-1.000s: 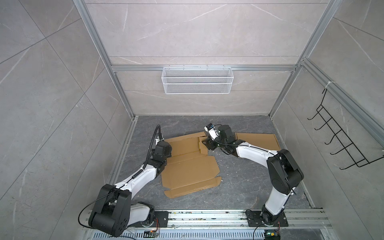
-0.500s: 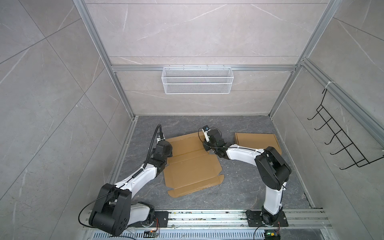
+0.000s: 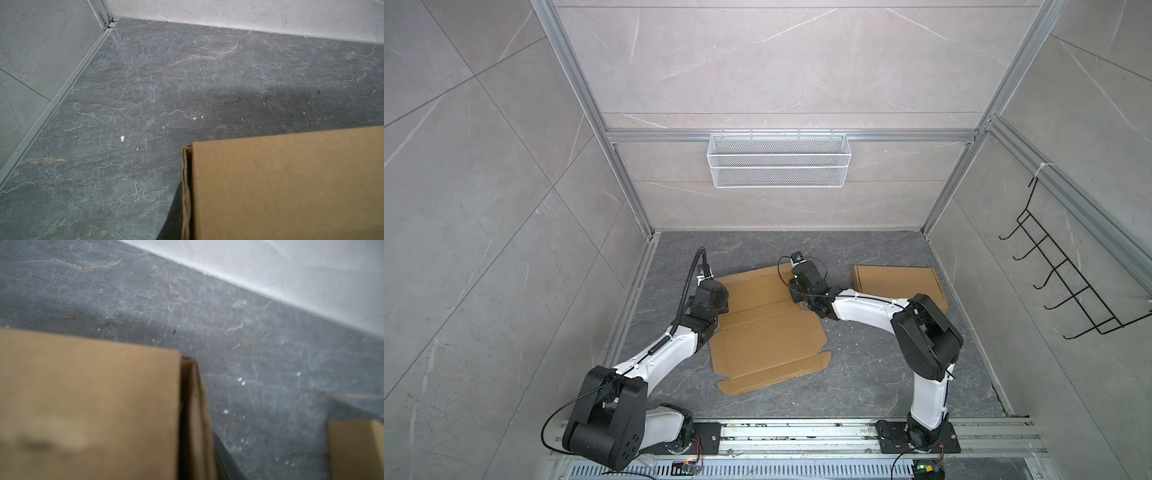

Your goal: Fold the paper box

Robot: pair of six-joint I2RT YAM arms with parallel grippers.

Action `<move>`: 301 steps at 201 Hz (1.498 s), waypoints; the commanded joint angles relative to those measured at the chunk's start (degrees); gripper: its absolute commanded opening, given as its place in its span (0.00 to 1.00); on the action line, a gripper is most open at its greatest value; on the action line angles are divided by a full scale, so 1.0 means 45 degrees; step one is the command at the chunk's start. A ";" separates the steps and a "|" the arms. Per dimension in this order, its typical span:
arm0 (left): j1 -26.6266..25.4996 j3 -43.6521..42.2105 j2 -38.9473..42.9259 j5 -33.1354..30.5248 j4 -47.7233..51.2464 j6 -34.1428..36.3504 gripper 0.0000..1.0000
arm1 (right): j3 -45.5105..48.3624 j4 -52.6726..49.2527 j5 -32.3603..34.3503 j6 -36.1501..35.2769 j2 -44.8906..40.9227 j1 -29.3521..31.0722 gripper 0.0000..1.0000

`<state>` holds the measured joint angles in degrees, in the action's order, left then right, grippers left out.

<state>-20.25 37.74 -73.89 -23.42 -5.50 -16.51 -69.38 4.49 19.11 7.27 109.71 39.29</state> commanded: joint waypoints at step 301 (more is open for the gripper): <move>0.1011 0.6982 -0.3451 0.4338 0.9079 0.0795 0.00 | 0.0175 -0.4122 -0.8140 0.1277 -0.5030 -0.2577 0.80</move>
<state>-16.51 62.89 -86.32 -10.26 25.06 -15.81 -66.15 -8.32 -12.47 14.50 89.80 29.12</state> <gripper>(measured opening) 0.089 0.791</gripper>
